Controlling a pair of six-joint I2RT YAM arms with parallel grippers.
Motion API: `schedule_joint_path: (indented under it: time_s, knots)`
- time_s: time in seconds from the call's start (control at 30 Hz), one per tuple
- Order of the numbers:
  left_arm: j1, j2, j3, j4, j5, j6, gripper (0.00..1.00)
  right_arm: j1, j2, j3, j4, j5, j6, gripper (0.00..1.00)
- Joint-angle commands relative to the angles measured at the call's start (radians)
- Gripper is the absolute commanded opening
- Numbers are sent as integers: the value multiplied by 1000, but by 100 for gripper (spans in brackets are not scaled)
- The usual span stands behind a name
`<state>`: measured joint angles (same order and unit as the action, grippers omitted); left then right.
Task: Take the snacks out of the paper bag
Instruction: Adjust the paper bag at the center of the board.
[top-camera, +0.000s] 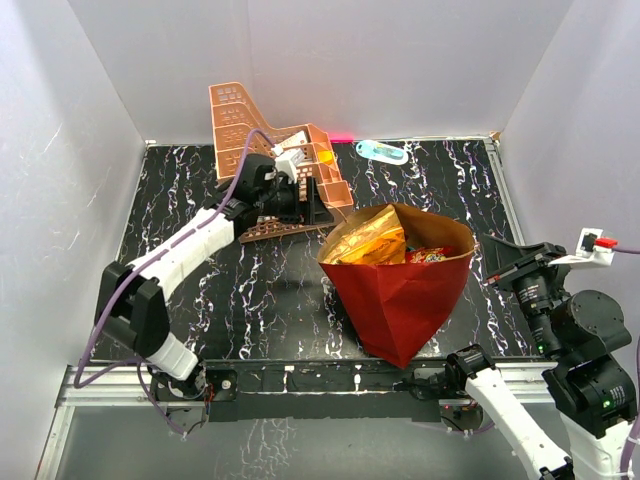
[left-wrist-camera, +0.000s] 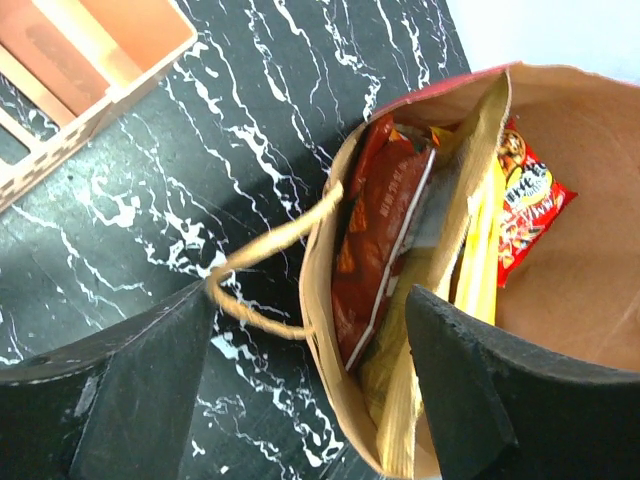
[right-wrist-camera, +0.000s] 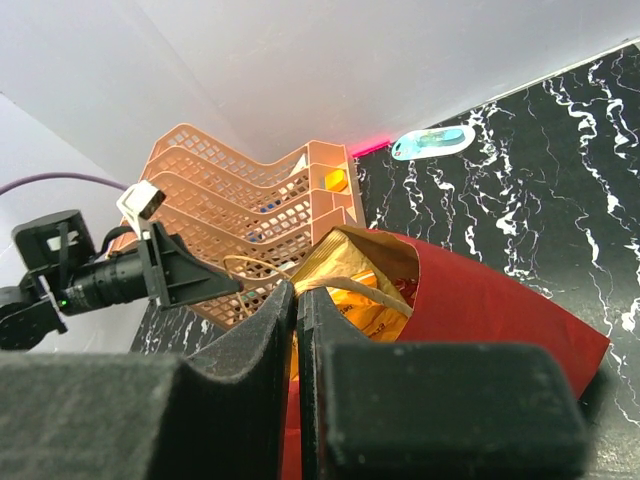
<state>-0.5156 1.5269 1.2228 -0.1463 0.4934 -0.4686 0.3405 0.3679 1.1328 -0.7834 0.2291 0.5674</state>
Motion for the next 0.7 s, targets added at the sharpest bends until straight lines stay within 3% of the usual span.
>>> schedule_joint_path:
  time_s: [0.0,0.1,0.2,0.27,0.33,0.67]
  knots:
    - [-5,86,112,-2,35,28,72,8,-8,56,90,-8,15,7]
    - [-6,128,168,-24,35,37,62,8,-5,62,81,-17,19,7]
    - [-6,139,220,-27,62,40,42,8,19,70,65,-43,29,7]
    - [-5,128,256,-38,74,46,24,8,49,86,56,-77,34,7]
    - [-6,104,295,-67,59,57,0,8,87,102,53,-116,45,7]
    - [-5,-153,288,-232,-220,37,0,7,357,175,131,-267,120,8]
